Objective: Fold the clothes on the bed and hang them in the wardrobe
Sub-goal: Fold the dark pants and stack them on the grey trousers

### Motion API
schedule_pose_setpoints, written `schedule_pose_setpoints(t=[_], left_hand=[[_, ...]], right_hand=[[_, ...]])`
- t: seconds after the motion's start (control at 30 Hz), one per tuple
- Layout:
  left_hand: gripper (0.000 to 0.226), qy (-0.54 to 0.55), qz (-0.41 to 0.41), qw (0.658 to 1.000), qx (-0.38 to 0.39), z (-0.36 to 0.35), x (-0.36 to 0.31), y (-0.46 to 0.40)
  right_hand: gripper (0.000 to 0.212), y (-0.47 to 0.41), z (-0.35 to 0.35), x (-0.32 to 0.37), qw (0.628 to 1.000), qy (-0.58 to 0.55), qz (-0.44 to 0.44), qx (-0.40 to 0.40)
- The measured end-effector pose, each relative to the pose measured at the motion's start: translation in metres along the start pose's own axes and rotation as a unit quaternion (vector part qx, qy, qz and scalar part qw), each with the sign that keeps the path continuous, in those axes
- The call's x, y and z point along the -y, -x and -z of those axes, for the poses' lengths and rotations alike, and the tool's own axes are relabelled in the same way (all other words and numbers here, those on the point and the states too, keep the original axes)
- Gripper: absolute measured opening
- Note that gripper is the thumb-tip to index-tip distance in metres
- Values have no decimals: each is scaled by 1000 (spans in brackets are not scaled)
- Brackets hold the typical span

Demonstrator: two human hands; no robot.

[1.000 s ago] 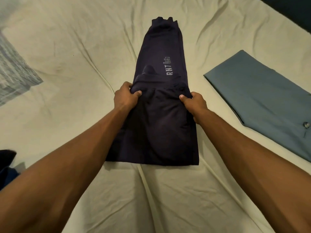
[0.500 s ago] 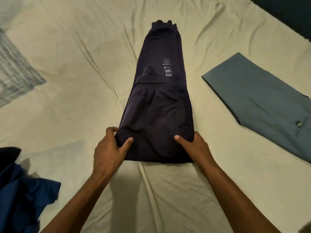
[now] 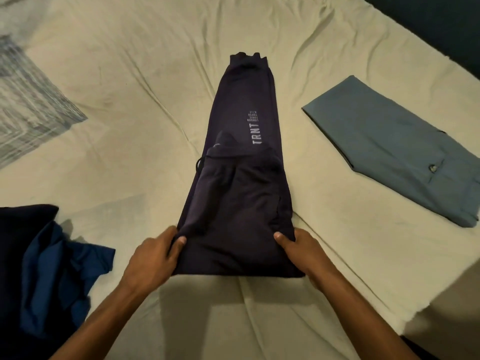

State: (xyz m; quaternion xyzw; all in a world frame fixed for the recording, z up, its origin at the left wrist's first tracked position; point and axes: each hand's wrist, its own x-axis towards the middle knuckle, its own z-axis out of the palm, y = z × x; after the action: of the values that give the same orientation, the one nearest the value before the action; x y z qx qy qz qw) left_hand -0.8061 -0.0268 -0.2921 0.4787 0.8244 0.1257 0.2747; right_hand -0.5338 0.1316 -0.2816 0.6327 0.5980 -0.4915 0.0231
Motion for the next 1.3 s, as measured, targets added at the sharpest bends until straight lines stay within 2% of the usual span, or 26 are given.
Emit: schedule_pose_setpoints(t=[0.1, 0.2, 0.3, 0.4, 0.5, 0.7, 0.87, 0.97, 1.07, 1.23, 1.3], left_hand=[[14, -18, 13, 998, 63, -14, 11, 33], [21, -34, 23, 996, 74, -21, 16, 48], [27, -29, 37, 998, 45, -18, 11, 46], [37, 38, 54, 998, -5, -11, -7, 33], [46, 67, 59, 996, -10, -9, -22, 11], [20, 40, 51, 998, 9, -18, -10, 28], [5, 154, 16, 988, 16, -9, 0, 65], [12, 206, 32, 977, 40, -9, 6, 81], [15, 191, 47, 977, 84, -17, 14, 88], [20, 227, 67, 969, 68, -16, 15, 93], [19, 210, 74, 971, 83, -18, 17, 96]], right_hand=[[45, 26, -18, -27, 998, -3, -48, 41], [47, 39, -29, -37, 998, -21, -49, 41], [49, 39, -30, -33, 997, -50, -41, 32], [52, 34, -30, -25, 997, -70, -37, 19], [54, 32, -29, -20, 996, -76, -34, 12], [48, 50, -35, -36, 1000, 3, 4, -2], [40, 64, -29, -56, 988, -125, 63, 72], [36, 74, -27, -66, 981, -157, 49, 104], [35, 79, -26, -70, 982, -149, 34, 111], [41, 83, -27, -68, 982, -144, 29, 120], [35, 86, -30, -72, 982, -141, 34, 118]])
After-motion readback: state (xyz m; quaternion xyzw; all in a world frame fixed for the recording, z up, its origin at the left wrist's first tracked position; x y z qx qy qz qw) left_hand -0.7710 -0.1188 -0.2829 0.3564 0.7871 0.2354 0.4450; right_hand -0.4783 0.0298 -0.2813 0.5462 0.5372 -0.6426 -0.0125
